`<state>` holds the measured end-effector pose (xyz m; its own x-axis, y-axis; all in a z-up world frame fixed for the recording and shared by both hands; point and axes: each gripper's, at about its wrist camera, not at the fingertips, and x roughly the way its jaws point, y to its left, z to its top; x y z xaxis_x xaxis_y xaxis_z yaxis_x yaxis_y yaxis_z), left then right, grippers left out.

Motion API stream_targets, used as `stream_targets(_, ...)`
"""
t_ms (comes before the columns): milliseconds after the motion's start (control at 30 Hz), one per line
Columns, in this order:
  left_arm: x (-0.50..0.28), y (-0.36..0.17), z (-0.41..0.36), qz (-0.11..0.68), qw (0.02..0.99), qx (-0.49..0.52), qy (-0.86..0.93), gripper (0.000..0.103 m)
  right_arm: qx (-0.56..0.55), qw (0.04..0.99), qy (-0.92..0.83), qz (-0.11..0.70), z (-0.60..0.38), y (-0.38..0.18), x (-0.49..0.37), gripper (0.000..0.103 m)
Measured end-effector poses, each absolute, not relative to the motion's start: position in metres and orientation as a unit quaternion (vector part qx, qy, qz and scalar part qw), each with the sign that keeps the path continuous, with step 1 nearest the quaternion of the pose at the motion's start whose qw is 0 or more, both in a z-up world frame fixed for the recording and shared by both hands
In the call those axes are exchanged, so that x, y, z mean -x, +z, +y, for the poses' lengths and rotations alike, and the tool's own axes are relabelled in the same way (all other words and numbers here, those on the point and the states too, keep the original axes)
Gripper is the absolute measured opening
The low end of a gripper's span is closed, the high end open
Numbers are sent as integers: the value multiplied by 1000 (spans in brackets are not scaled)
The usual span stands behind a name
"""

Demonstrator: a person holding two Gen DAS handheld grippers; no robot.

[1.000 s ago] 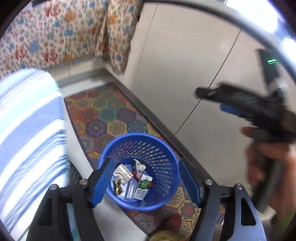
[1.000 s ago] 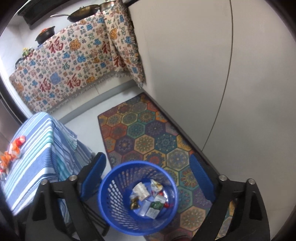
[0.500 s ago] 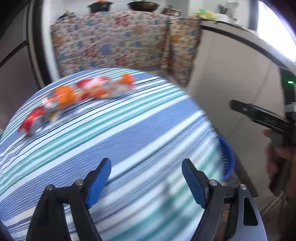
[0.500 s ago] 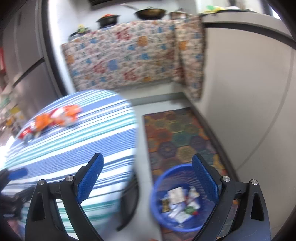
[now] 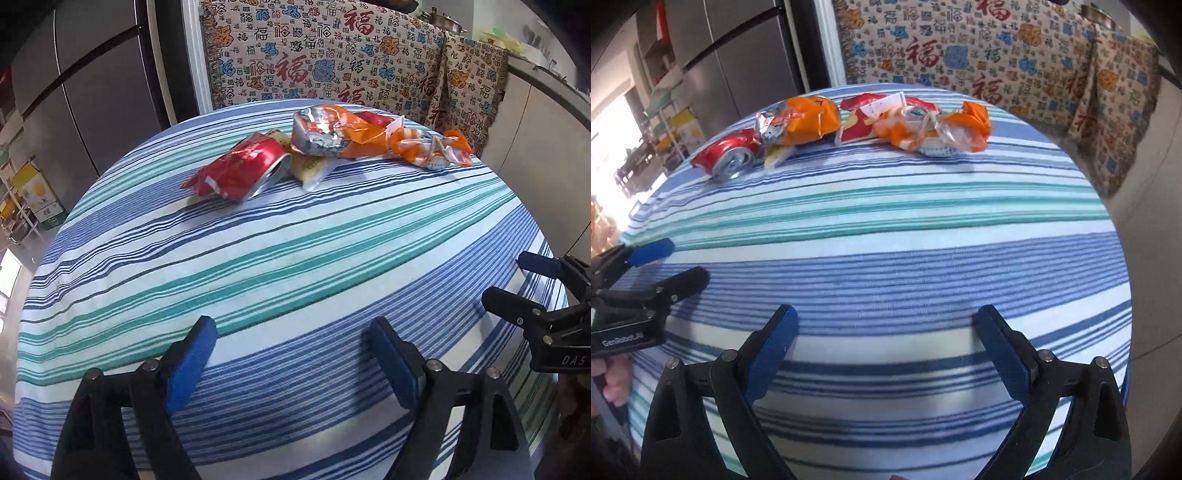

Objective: Collect trash
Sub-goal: 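Swing both tools back over the table toward the can and wrappers, then grasp the red soda can with the left gripper and lift it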

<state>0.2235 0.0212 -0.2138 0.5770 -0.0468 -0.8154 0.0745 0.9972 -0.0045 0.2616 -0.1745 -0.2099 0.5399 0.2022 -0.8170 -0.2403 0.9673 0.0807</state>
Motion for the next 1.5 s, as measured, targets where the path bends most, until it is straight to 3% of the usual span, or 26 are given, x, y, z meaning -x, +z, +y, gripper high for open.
stream_targets(133, -235, -217, 36, 466, 884, -18, -36, 103, 42, 876, 121, 465, -161, -216, -269, 103)
stream_targets(500, -278, -218, 84, 457, 888, -17, -44, 102, 43, 876, 125, 464, -158, -218, -267, 103)
stream_targets(833, -292, -185, 49, 374, 913, -142, -75, 102, 42, 877, 122, 464, -159, -217, -268, 103)
stream_targets(867, -297, -185, 47, 374, 913, -145, -77, 99, 43, 877, 122, 463, -159, -217, -268, 103)
stream_targets(900, -299, -185, 46, 375, 912, -146, -82, 79, 43, 877, 122, 463, -159, -217, -267, 103)
stream_targets(933, -302, -187, 47, 382, 908, -143, -89, 48, 43, 877, 122, 463, -159, -217, -268, 103)
stream_targets(967, -308, -189, 47, 393, 904, -135, -97, 42, 43, 877, 122, 463, -159, -217, -268, 103)
stream_targets(1133, -295, -181, 69, 382, 918, -71, -84, 35, 34, 877, 124, 462, -161, -215, -270, 103)
stream_targets(1267, -271, -173, 90, 379, 922, -5, -85, 34, -39, 884, 130, 447, -192, -208, -275, 102)
stream_targets(1500, -237, -167, 95, 380, 919, 48, -96, 34, -82, 886, 115, 441, -229, -173, -349, 99)
